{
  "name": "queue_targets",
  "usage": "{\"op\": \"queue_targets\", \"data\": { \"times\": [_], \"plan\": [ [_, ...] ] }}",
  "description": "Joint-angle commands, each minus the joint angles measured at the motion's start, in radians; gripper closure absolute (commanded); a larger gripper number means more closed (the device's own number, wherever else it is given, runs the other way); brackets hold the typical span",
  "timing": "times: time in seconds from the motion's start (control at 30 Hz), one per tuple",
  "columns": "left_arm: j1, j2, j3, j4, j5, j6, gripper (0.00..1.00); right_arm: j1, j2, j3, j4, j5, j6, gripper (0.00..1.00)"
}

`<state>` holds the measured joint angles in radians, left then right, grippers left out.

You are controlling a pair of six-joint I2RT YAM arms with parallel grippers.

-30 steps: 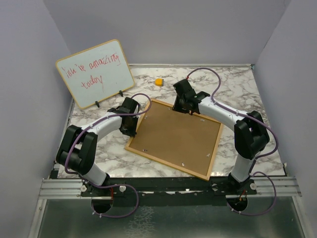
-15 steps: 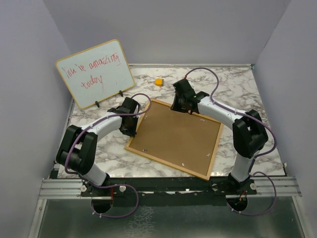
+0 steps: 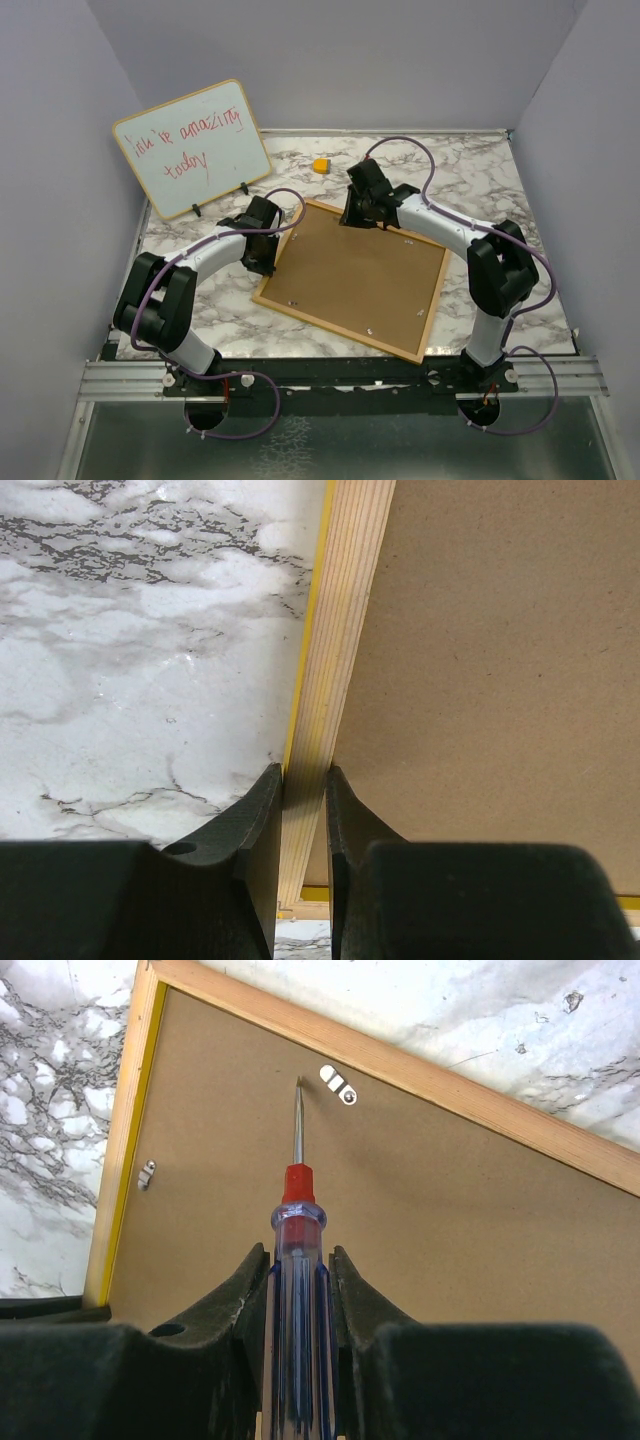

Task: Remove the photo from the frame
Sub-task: Release the photo frame item from the photo frame.

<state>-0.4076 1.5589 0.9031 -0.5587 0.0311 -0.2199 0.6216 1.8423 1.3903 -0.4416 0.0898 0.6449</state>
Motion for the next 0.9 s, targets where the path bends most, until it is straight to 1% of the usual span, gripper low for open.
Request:
{"op": "queue_targets", "data": {
  "times": [0.0, 0.23, 0.4, 0.57, 0.87],
  "plan": [
    [-0.003, 0.035, -0.007, 0.002, 0.007, -0.003, 0.88, 0.006, -0.011, 0.025, -0.042, 0.002, -0.015, 0.99],
    [-0.003, 0.035, -0.005, 0.002, 0.006, -0.003, 0.88, 0.006, -0.082, -0.024, -0.019, 0.091, 0.023, 1.00],
    [-0.003, 0.035, -0.006, 0.002, 0.006, -0.003, 0.88, 0.005, -0.081, -0.026, -0.037, 0.131, 0.040, 1.00],
    [-0.003, 0.033, -0.007, 0.002, 0.007, -0.004, 0.88, 0.006, -0.048, 0.004, -0.076, 0.134, 0.044, 0.99],
    [-0.003, 0.032, -0.006, 0.002, 0.006, -0.003, 0.88, 0.005, -0.031, 0.012, -0.084, 0.109, 0.031, 1.00]
  ]
}}
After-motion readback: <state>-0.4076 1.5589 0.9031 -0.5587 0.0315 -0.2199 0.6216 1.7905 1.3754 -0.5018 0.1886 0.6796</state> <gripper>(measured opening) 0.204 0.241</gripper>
